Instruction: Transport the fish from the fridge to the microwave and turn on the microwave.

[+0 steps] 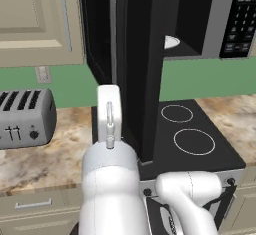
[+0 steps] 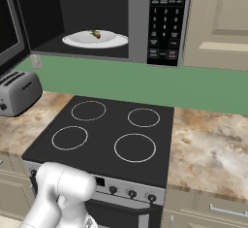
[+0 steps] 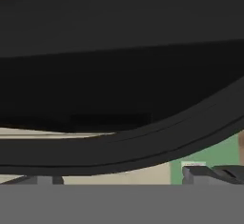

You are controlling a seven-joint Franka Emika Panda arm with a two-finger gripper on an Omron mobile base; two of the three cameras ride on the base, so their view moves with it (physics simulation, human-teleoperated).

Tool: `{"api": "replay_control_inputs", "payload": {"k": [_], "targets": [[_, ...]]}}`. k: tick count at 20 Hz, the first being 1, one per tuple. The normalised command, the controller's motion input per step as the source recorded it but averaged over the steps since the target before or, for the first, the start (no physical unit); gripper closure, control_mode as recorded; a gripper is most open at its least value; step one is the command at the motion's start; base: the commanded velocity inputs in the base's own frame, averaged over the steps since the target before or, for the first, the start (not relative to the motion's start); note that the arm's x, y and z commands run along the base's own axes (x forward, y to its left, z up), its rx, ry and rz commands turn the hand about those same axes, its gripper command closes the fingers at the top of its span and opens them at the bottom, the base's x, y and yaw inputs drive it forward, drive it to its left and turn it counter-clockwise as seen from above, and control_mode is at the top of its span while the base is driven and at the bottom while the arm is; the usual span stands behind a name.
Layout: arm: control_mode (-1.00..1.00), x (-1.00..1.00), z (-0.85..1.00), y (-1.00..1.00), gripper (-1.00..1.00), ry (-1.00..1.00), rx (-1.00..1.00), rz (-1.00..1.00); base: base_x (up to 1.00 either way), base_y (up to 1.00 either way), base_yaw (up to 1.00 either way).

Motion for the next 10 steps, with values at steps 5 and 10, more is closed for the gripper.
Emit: {"api": "replay_control_inputs", "payload": {"k": [5,10], "targets": [[-1.0,-0.18,0.13,-0.36,-1.0,0.0,0.08,-0.13,0.0,0.0,0.0],[-1.0,-0.07,0.11,-0.48,-1.0,0.0,0.06,-0.09,0.0,0.0,0.0]]}}
